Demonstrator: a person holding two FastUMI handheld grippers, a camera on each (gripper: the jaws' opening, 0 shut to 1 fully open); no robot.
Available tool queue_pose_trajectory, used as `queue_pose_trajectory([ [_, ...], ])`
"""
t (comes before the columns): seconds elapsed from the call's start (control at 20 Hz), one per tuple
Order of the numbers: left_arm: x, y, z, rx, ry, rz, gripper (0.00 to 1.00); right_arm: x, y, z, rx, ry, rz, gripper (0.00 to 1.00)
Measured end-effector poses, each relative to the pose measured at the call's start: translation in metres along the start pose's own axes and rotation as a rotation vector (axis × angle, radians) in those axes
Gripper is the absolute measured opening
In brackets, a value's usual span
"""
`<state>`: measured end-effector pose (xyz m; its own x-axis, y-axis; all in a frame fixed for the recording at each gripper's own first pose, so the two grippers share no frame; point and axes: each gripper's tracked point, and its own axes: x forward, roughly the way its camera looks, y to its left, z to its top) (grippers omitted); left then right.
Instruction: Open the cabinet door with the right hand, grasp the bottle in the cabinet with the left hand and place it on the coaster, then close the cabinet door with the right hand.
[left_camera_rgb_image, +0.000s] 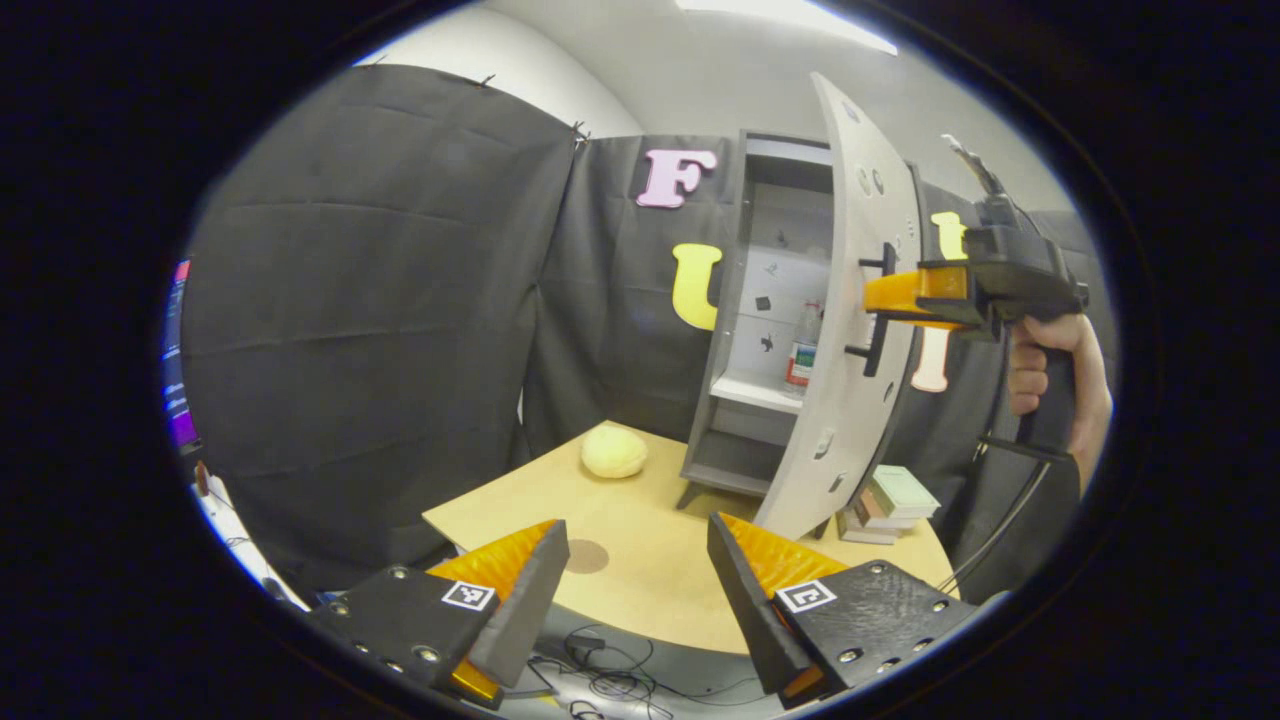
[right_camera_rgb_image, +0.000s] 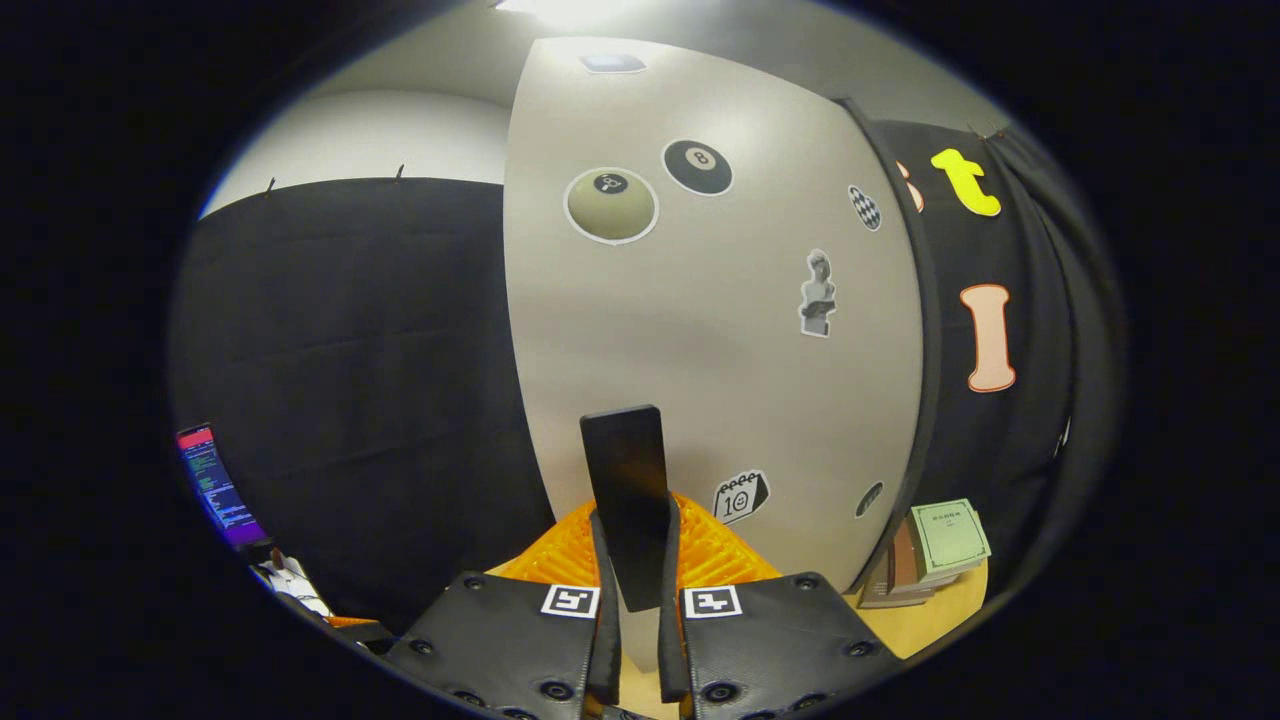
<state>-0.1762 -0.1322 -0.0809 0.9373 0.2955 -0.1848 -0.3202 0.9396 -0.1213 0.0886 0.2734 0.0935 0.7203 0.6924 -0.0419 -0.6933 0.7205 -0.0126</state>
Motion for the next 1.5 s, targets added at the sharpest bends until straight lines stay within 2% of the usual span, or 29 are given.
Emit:
queue_pose_trajectory([
  [0.15, 0.0, -0.021, -0.001, 0.001, -0.004, -0.029, 0.84, -0.015, -0.01, -0.001, 0.006, -0.014, -0.021, 0.17],
  [0.4, 0.01, -0.055, -0.006, 0.072, 0.024, -0.115, 0.84, -0.044, -0.026, -0.001, -0.005, -0.024, -0.086, 0.17],
  [0.45, 0.015, -0.059, -0.009, 0.071, 0.032, -0.137, 0.84, -0.053, -0.031, -0.002, -0.009, -0.025, -0.103, 0.14],
  [0.7, 0.051, -0.102, -0.018, 0.1, 0.087, -0.29, 0.84, -0.085, -0.066, -0.005, 0.048, -0.037, -0.224, 0.16],
  [0.8, 0.065, -0.106, -0.021, 0.111, 0.106, -0.334, 0.84, -0.093, -0.085, -0.003, 0.098, -0.05, -0.285, 0.16],
  [1.0, 0.094, -0.106, -0.017, 0.119, 0.122, -0.417, 0.84, -0.113, -0.116, -0.004, 0.121, -0.038, -0.439, 0.15],
  [1.05, 0.101, -0.103, -0.016, 0.13, 0.119, -0.429, 0.86, -0.117, -0.119, -0.006, 0.128, -0.039, -0.473, 0.1],
  [1.1, 0.11, -0.1, -0.015, 0.139, 0.118, -0.442, 0.84, -0.121, -0.12, -0.005, 0.127, -0.043, -0.49, 0.0],
  [1.15, 0.12, -0.099, -0.017, 0.144, 0.123, -0.456, 0.84, -0.12, -0.117, -0.006, 0.129, -0.043, -0.497, 0.08],
  [1.3, 0.143, -0.095, -0.017, 0.148, 0.141, -0.49, 0.86, -0.12, -0.111, -0.01, 0.118, -0.04, -0.539, 0.09],
  [1.4, 0.152, -0.091, -0.01, 0.148, 0.13, -0.505, 0.84, -0.128, -0.113, -0.014, 0.1, -0.039, -0.588, 0.09],
  [1.5, 0.16, -0.089, -0.005, 0.141, 0.123, -0.531, 0.84, -0.128, -0.108, -0.015, 0.145, -0.045, -0.6, 0.09],
])
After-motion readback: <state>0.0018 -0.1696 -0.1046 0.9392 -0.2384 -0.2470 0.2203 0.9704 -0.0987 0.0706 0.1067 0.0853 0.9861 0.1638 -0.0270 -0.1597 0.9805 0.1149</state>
